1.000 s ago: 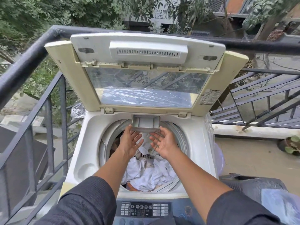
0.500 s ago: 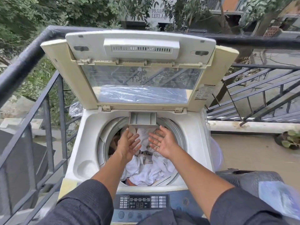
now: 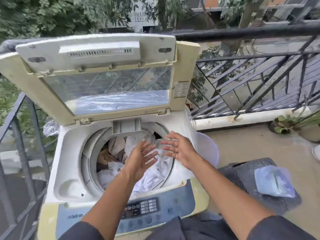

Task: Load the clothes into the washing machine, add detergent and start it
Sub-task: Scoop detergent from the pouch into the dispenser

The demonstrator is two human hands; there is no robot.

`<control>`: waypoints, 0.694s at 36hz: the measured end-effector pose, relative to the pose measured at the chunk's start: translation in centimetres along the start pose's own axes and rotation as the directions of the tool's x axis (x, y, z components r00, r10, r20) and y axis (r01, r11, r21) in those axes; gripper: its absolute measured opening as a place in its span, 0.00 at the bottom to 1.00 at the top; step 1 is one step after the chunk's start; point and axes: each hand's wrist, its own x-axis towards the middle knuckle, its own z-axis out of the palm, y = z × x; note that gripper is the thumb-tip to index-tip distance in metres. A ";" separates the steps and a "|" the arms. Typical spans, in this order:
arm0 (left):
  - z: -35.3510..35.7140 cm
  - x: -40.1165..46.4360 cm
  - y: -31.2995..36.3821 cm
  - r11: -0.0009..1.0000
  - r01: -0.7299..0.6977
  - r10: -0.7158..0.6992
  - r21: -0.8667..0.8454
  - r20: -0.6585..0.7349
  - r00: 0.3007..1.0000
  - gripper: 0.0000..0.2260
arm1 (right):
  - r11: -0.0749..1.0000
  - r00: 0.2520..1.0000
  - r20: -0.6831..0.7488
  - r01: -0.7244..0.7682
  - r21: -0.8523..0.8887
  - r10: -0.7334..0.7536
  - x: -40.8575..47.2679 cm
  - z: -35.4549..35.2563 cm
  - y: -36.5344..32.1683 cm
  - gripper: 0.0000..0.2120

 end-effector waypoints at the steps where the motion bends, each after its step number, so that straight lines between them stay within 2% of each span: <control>1: 1.1 -0.2 0.0 0.999 -0.014 0.013 0.033 0.022 1.000 0.18 | 1.000 1.000 -0.013 0.026 0.000 -0.026 -0.5 -0.8 -0.4 0.19; 6: 6.8 -0.4 -0.3 0.966 -0.102 0.076 0.239 0.116 0.990 0.18 | 0.987 0.983 -0.092 0.157 -0.015 -0.158 -2.6 -5.4 -2.6 0.17; 9: 10.4 -0.6 -0.6 0.916 -0.181 0.131 0.357 0.159 0.979 0.16 | 0.967 0.955 -0.157 0.245 -0.070 -0.253 -3.6 -8.3 -3.6 0.12; 13: 15.6 -0.7 -1.7 0.821 -0.305 0.219 0.483 0.228 0.949 0.12 | 0.936 0.909 -0.230 0.326 -0.133 -0.349 -4.8 -13.0 -4.5 0.05; 17: 20.8 0.4 -4.1 0.665 -0.401 0.254 0.630 0.314 0.915 0.13 | 0.908 0.852 -0.333 0.328 -0.262 -0.404 -5.3 -19.1 -3.9 0.01; 21: 26.0 2.1 -7.7 0.469 -0.461 0.239 0.754 0.393 0.888 0.09 | 0.894 0.815 -0.422 0.238 -0.380 -0.396 -6.0 -25.8 -2.7 0.08; 25: 31.1 3.5 -11.7 0.298 -0.471 0.139 0.830 0.451 0.882 0.13 | 0.899 0.783 -0.506 0.149 -0.412 -0.362 -6.4 -32.4 -0.9 0.19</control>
